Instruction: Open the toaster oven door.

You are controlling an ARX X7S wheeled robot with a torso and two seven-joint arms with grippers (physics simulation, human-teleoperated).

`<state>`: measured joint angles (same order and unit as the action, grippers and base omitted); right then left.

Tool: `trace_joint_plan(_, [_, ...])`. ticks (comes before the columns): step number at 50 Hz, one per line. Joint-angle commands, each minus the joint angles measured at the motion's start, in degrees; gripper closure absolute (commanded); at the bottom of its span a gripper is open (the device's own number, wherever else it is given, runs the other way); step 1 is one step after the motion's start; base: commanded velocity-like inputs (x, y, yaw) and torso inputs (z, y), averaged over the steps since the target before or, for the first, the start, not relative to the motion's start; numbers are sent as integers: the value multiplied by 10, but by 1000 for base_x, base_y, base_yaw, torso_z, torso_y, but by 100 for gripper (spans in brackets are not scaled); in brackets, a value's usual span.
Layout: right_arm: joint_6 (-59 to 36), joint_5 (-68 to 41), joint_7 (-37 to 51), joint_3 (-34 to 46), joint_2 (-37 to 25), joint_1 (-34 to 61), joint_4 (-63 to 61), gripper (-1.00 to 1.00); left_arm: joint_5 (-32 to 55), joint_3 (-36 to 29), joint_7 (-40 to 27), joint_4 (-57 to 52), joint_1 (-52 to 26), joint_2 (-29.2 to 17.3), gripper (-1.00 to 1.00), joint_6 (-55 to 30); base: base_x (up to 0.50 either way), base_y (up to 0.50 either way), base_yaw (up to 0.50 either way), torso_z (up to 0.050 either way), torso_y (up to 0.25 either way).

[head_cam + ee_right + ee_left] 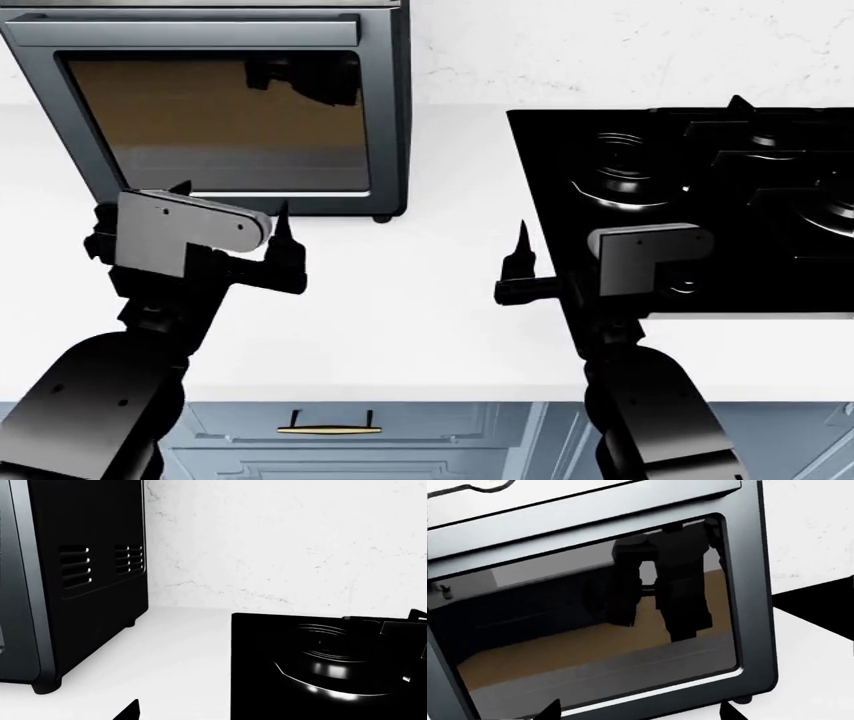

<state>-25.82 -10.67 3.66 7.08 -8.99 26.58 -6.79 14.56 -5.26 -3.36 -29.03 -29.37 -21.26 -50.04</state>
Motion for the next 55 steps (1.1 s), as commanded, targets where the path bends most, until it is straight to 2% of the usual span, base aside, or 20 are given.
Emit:
trace_joint_plan(1, [9,-10,1,-1,-1,-6,2,-100,-89,-138,46,-6,-98,-122,-100,-29,0,0,0,0,0])
trace_joint_plan(4, [11,-13,1,0,0,-6,3,-100,-124,-204,79,-9,-149,-168,-100,-45,0,0,0,0,0])
trace_joint_plan(12, [16,-18,0,3,0,-7,8,-100,-204,-339,165,12,-258,-251,-100,-28,0,0,0,0,0])
trace_joint_plan(20, [21,-23,-1,6,0,-4,16,-100,-273,-428,239,59,-366,-277,-100,12,0,0,0,0,0])
trace_joint_plan(36, [39,-33,-2,9,0,-4,35,-100,-341,-525,314,176,-474,-250,-100,96,0,0,0,0,0])
trace_joint_plan(55, [48,-40,0,15,-2,2,50,-100,-388,-590,317,318,-535,-194,-100,192,0,0,0,0,0])
